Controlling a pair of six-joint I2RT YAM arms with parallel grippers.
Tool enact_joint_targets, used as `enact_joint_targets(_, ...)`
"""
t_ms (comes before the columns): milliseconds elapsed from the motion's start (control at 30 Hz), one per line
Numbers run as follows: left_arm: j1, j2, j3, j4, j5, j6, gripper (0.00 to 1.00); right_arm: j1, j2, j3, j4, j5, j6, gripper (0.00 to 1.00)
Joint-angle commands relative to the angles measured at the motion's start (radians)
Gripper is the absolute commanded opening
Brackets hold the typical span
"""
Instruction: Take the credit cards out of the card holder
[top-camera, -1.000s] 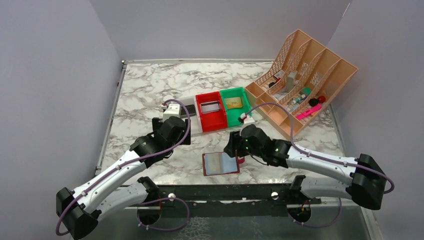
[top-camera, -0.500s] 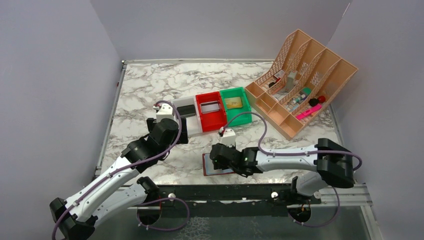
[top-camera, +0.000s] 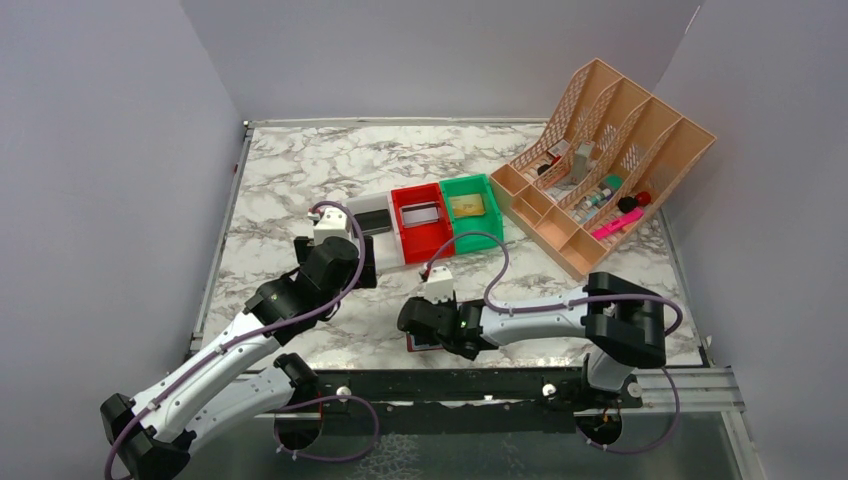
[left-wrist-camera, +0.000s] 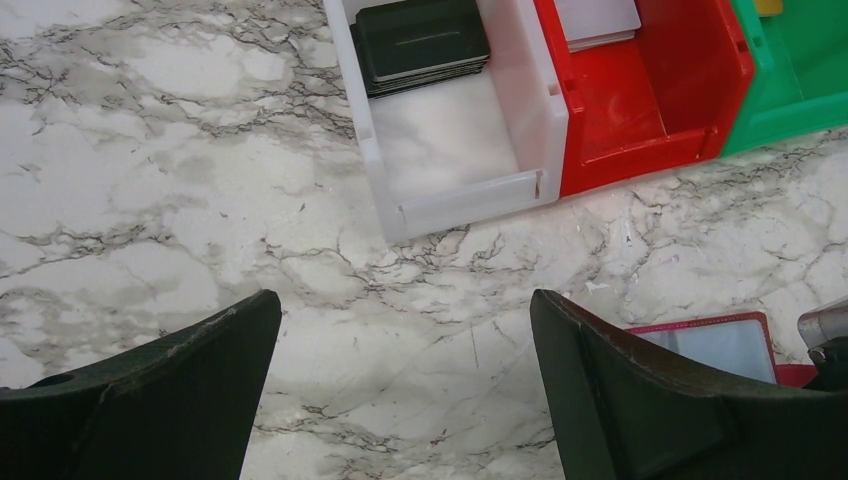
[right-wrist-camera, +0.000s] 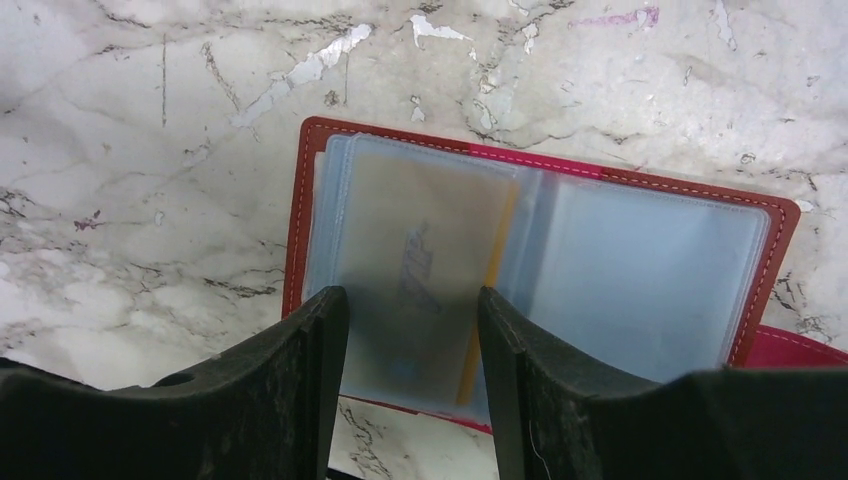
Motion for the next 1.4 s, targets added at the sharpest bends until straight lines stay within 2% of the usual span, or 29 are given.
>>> enact_joint_targets(0,0.005,-0.002,-0.008,-0.007,-0.021,-0.007,0.99,0.006,0.045,0.023,-0.032,0.059,0.043,0.53)
enact_joint_targets(167,0.006,0.002,-0.007,-0.007,-0.011,-0.008,0.99,0.007,0.073,0.039,-0.052,0.077,0.042,0.43)
enact_joint_targets(367,0.006,0.016,-0.006,-0.006,0.012,-0.009,0.99,0.006,0.060,0.042,-0.048,0.108,0.042,0.22)
enact_joint_targets(533,0.005,0.056,0.000,-0.006,0.042,-0.001,0.99,0.006,0.047,0.036,-0.003,0.096,0.018,0.17)
enact_joint_targets(633,0.005,0.071,-0.001,-0.005,0.072,-0.004,0.99,0.006,0.028,0.012,0.049,0.066,0.019,0.10)
enact_joint_targets(700,0.005,0.077,0.001,-0.005,0.106,-0.013,0.99,0.005,0.015,-0.016,0.099,0.045,0.015,0.02)
enact_joint_targets(800,0.005,0.068,-0.012,0.005,0.189,-0.077,0.99,0.005,0.000,-0.031,0.124,0.039,0.016,0.01)
enact_joint_targets(900,0.005,0.041,-0.096,0.099,0.337,-0.140,0.99,0.005,-0.022,-0.056,0.157,0.035,0.017,0.01)
enact_joint_targets(1033,0.004,0.052,-0.170,0.205,0.472,-0.199,0.98,0.001,-0.068,-0.139,0.287,0.002,0.025,0.01)
enact_joint_targets(1167,0.004,0.098,-0.206,0.272,0.569,-0.239,0.97,-0.016,-0.101,-0.205,0.393,-0.026,0.038,0.01)
enact_joint_targets(1367,0.002,0.129,-0.248,0.364,0.630,-0.286,0.93,-0.025,-0.142,-0.300,0.525,-0.081,0.077,0.01)
